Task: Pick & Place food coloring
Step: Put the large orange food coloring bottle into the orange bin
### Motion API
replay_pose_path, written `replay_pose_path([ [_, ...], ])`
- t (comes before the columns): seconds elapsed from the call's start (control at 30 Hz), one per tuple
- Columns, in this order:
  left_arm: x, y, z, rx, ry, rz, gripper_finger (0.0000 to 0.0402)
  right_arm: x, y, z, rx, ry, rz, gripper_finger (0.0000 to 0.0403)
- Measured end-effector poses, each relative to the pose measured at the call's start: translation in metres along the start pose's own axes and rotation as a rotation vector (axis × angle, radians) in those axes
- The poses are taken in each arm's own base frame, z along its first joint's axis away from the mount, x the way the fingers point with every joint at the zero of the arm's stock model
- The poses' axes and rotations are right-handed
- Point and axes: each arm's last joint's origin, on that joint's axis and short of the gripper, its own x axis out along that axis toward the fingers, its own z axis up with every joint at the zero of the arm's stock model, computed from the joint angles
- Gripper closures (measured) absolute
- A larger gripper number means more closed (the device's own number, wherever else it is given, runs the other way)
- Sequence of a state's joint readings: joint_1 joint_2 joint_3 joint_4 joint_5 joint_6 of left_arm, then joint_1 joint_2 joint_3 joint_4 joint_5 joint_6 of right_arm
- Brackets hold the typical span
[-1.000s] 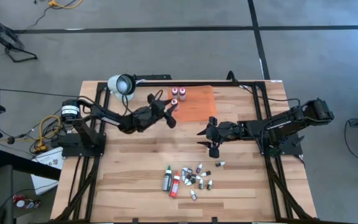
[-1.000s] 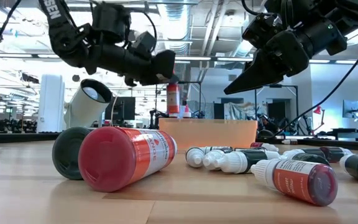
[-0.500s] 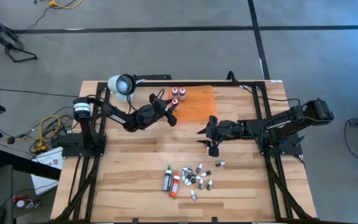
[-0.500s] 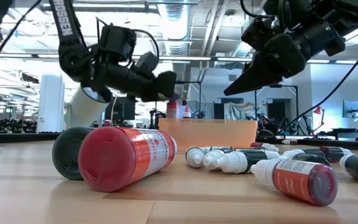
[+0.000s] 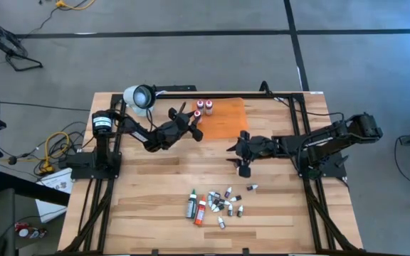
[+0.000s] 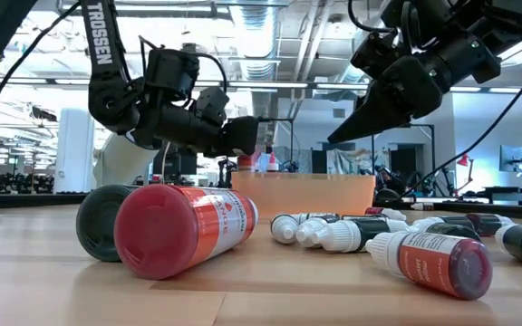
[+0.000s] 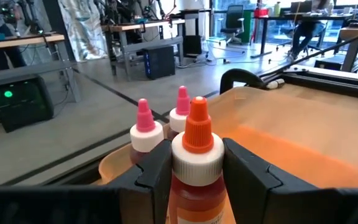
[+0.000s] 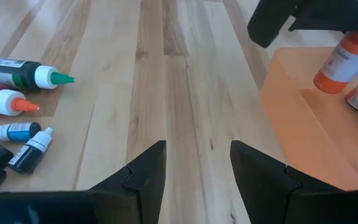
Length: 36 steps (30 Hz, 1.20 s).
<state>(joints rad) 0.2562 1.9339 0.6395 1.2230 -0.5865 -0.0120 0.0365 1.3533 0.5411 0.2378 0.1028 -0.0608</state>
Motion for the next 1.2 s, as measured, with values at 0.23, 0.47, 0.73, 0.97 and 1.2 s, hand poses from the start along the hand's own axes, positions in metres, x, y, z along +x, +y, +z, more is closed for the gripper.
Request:
replay_pose_path([
  [0.23, 0.003, 0.006, 0.0, -0.031, 0.003, 0.018, 0.0287, 0.0, 0.0, 0.0, 0.0, -0.001, 0.001, 0.023],
  [0.47, 0.007, 0.011, 0.0, -0.038, 0.006, -0.001, 0.0287, 0.0, 0.0, 0.0, 0.0, -0.001, 0.001, 0.023],
  [0.73, 0.01, 0.015, -0.004, -0.016, 0.047, -0.021, 0.0287, 0.0, 0.0, 0.0, 0.001, -0.002, 0.002, 0.023],
  [0.97, 0.012, 0.018, -0.004, 0.026, 0.048, -0.013, 0.0287, 0.0, 0.0, 0.0, 0.002, -0.002, 0.002, 0.023],
  [1.2, 0.014, 0.023, -0.004, 0.029, 0.049, -0.039, 0.0287, 0.0, 0.0, 0.0, 0.002, -0.002, 0.002, 0.023],
])
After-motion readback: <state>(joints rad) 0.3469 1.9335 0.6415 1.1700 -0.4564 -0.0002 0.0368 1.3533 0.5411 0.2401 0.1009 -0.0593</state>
